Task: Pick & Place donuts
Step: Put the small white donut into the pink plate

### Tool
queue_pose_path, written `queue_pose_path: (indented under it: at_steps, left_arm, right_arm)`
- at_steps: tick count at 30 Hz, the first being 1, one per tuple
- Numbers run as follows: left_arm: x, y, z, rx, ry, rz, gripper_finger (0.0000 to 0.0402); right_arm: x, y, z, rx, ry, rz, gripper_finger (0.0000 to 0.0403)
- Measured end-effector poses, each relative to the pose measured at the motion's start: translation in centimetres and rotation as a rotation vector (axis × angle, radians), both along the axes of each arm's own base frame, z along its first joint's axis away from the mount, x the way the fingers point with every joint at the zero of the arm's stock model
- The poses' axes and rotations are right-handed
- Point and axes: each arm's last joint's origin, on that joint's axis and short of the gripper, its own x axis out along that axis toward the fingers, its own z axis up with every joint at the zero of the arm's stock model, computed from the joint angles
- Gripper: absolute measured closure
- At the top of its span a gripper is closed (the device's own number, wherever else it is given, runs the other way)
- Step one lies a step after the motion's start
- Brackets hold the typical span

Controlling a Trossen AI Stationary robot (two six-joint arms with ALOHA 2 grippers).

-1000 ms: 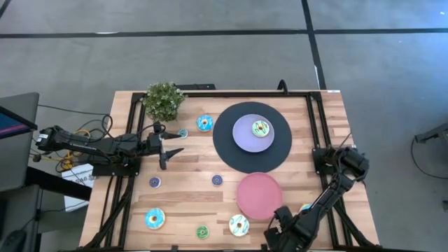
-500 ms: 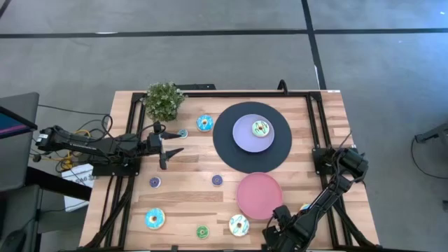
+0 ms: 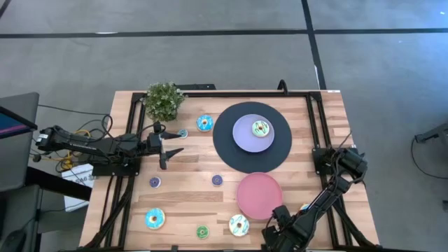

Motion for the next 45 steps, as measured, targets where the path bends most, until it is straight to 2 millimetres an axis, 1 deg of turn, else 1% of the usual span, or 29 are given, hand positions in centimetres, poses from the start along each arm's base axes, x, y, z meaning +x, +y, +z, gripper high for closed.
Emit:
queue_pose_path:
  at_steps: [3,11,18,21,26,28,30,32,34,37,39,41,43,45]
  left_arm:
    - [0.0,0.0,0.0,0.000,0.000,0.000,0.0155]
    - [0.0,0.0,0.0,0.000,0.000,0.000,0.0155]
    - [0.0,0.0,0.0,0.000,0.000,0.000,0.0155]
    - [0.0,0.0,0.0,0.000,0.000,0.000,0.0155]
    - [0.0,0.0,0.0,0.000,-0.001,0.000,0.0155]
    - [0.0,0.0,0.0,0.000,0.000,0.000,0.0155]
    - [0.0,0.0,0.0,-0.001,-0.005,0.000,0.0155]
    - [0.0,0.0,0.0,0.000,-0.004,0.001,0.0155]
    - [0.0,0.0,0.0,0.000,-0.005,0.000,0.0155]
    - [0.0,0.0,0.0,0.001,-0.003,0.000,0.0155]
    - [0.0,0.0,0.0,0.004,-0.003,0.000,0.0155]
    - [0.0,0.0,0.0,0.003,-0.003,0.000,0.0155]
    - [0.0,0.0,0.0,0.003,-0.003,0.000,0.0155]
    - [0.0,0.0,-0.1,0.004,0.006,0.000,0.0155]
  right_arm:
    - [0.0,0.0,0.0,0.001,0.001,0.000,0.0142]
    - [0.0,0.0,0.0,0.001,0.001,0.000,0.0192]
    - [-0.1,-0.1,0.2,-0.003,0.005,0.007,0.0210]
    - [-0.3,-0.4,1.3,0.003,-0.001,0.024,0.0211]
    - [-1.0,-1.5,4.9,0.015,-0.067,0.056,0.0207]
    - [-0.9,-2.3,6.4,-0.016,-0.148,0.075,0.0206]
    - [-0.7,-3.3,7.6,-0.090,-0.238,0.110,0.0204]
    - [0.0,-4.5,8.3,-0.179,-0.315,0.139,0.0203]
    - [1.1,-6.0,8.7,-0.244,-0.338,0.166,0.0202]
    - [3.3,-8.4,8.7,-0.271,-0.309,0.240,0.0202]
    - [4.9,-10.2,8.5,-0.259,-0.280,0.310,0.0203]
    - [6.7,-11.8,7.9,-0.217,-0.268,0.358,0.0205]
    - [7.7,-13.4,7.2,-0.193,-0.206,0.387,0.0207]
    - [8.9,-14.6,6.3,-0.155,-0.185,0.400,0.0208]
